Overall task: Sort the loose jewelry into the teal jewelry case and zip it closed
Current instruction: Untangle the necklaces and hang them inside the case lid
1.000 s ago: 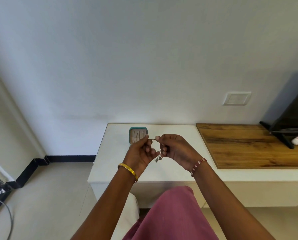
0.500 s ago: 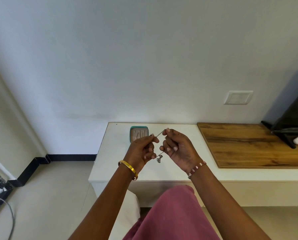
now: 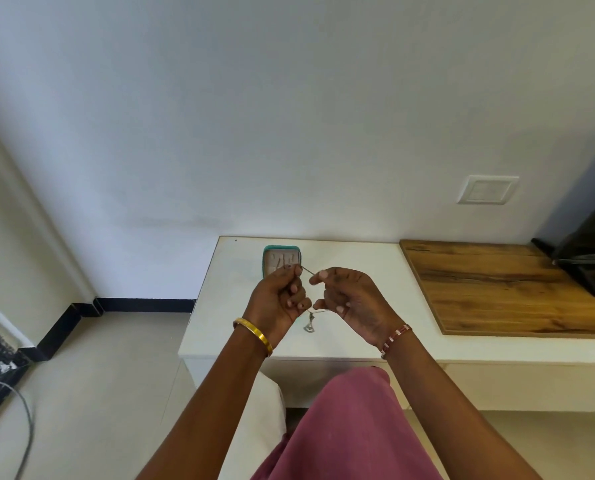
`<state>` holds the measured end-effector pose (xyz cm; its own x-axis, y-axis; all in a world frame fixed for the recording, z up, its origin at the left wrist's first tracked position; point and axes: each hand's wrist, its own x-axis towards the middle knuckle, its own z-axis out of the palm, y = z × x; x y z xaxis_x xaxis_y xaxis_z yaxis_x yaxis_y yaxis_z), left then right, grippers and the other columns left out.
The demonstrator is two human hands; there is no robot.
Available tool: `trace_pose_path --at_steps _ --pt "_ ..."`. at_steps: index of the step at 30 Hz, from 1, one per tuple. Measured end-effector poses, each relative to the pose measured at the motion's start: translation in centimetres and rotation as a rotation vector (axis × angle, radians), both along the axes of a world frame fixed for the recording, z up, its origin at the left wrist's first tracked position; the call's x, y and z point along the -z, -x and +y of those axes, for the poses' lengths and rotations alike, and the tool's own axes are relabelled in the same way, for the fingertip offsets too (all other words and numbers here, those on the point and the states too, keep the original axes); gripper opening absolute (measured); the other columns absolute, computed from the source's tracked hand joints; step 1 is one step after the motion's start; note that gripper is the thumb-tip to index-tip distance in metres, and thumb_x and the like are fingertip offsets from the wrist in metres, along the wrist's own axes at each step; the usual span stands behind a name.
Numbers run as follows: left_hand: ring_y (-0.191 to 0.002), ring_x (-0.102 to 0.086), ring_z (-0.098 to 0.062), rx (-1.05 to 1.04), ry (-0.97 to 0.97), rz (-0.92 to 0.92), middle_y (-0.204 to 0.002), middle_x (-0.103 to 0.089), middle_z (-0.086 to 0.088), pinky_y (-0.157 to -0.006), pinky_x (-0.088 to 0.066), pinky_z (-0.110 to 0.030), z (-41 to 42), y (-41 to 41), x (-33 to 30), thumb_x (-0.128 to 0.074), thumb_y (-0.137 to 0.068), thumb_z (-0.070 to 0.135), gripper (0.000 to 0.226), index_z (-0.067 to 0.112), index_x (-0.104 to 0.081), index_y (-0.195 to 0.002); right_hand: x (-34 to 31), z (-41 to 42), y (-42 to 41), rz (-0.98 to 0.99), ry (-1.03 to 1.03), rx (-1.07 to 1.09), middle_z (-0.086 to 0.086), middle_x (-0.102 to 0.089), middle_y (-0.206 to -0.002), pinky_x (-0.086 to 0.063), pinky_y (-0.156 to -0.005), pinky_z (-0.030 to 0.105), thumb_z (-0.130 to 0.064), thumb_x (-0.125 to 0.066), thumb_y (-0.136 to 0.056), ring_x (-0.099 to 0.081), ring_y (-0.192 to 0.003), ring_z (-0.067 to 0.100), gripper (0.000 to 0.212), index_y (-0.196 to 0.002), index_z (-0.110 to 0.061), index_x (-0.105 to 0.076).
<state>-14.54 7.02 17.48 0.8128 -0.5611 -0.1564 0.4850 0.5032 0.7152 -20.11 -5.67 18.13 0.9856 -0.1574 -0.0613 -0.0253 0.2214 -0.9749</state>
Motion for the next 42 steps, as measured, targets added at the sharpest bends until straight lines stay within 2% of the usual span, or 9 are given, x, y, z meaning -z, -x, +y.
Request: trace_pose_path --at_steps 3,6,10,15,17,24,30,38,42 --pt "-0.034 -0.029 -0.004 -0.013 -0.122 -0.078 -0.045 -0.044 0.003 -0.039 -0.032 -0.014 0.2 -0.6 0.7 -0.039 -0.093 0.012 0.02 0.006 -0.056 -0.084 0.1 0.4 -0.3 0.041 0.159 -0.018 -0.009 -0.055 -0.044 -0.049 -0.075 0.035 -0.004 -0.051 -0.09 -0.037 -0.042 0.009 0.013 -0.083 0.001 -0.06" --pt "-0.034 -0.031 -0.004 -0.042 -0.295 -0.165 -0.051 -0.043 -0.001 -0.049 -0.04 -0.019 0.6 -1.5 1.3 -0.042 -0.094 0.013 0.023 0.009 -0.06 -0.08 0.6 0.1 -1.0 0.056 0.111 0.0 -0.009 -0.053 -0.041 -0.049 -0.08 0.038 -0.004 -0.049 -0.091 -0.042 -0.045 0.014 0.012 -0.084 0.0 -0.058" --pt "-0.04 -0.042 -0.006 -0.078 -0.483 -0.25 -0.064 -0.046 -0.007 -0.059 -0.049 -0.023 0.8 -2.6 2.7 -0.045 -0.092 0.016 0.019 0.01 -0.062 -0.087 1.7 -0.3 -2.6 0.079 0.116 0.055 -0.005 -0.064 -0.055 -0.047 -0.067 0.029 -0.004 -0.053 -0.09 -0.053 -0.047 0.016 0.012 -0.083 -0.007 -0.062" --pt "-0.079 -0.061 -0.042 -0.158 -0.675 -0.329 -0.098 -0.062 -0.024 -0.056 -0.052 -0.015 0.7 -4.4 4.8 -0.048 -0.091 0.013 0.022 0.0 -0.06 -0.104 3.5 -0.3 -5.0 0.113 0.195 0.131 0.007 -0.064 -0.062 -0.057 -0.076 0.032 -0.005 -0.054 -0.089 -0.061 -0.06 0.019 0.01 -0.085 -0.005 -0.063" --pt "-0.098 -0.06 -0.045 -0.182 -0.731 -0.353 -0.109 -0.063 -0.024 -0.057 -0.052 -0.014 0.5 -5.3 5.6 -0.049 -0.091 0.013 0.022 0.001 -0.061 -0.105 4.3 -0.5 -6.1 0.119 0.257 0.147 0.01 -0.065 -0.068 -0.057 -0.078 0.033 -0.006 -0.055 -0.089 -0.063 -0.065 0.019 0.009 -0.086 -0.005 -0.063" --pt "-0.059 -0.054 -0.009 -0.236 -0.845 -0.406 -0.075 -0.061 -0.005 -0.054 -0.046 -0.005 -0.4 -10.0 9.0 -0.05 -0.09 0.015 0.022 0.001 -0.065 -0.096 7.3 -1.5 -11.4 0.112 0.519 0.179 0.0 -0.065 -0.072 -0.053 -0.064 0.018 -0.006 -0.061 -0.085 -0.061 -0.062 0.007 0.008 -0.078 -0.011 -0.063" --pt "-0.062 -0.057 -0.01 -0.26 -0.856 -0.349 -0.066 -0.061 -0.001 -0.067 -0.049 -0.02 -2.2 -14.3 11.1 -0.051 -0.09 0.018 0.019 0.005 -0.066 -0.09 9.4 -3.1 -16.0 0.094 0.537 0.202 -0.001 -0.064 -0.067 -0.048 -0.06 0.011 0.0 -0.061 -0.082 -0.059 -0.056 -0.004 0.013 -0.074 -0.01 -0.064" --pt "-0.072 -0.059 -0.021 -0.297 -0.91 -0.363 -0.072 -0.062 -0.005 -0.071 -0.048 -0.024 -5.0 -20.1 13.9 -0.053 -0.089 0.019 0.016 0.011 -0.065 -0.082 12.3 -5.0 -22.1 0.015 0.645 0.251 -0.009 -0.062 -0.07 -0.042 -0.056 0.003 -0.004 -0.064 -0.082 -0.058 -0.062 -0.01 0.011 -0.075 -0.013 -0.062" --pt "-0.07 -0.058 -0.019 -0.303 -0.972 -0.403 -0.072 -0.064 -0.003 -0.064 -0.044 -0.017 -5.3 -21.1 16.0 -0.055 -0.087 0.021 0.016 0.011 -0.068 -0.084 14.8 -5.2 -23.3 -0.115 0.958 0.358 0.002 -0.066 -0.072 -0.05 -0.062 0.022 -0.013 -0.064 -0.082 -0.059 -0.067 0.007 0.005 -0.08 -0.009 -0.067"
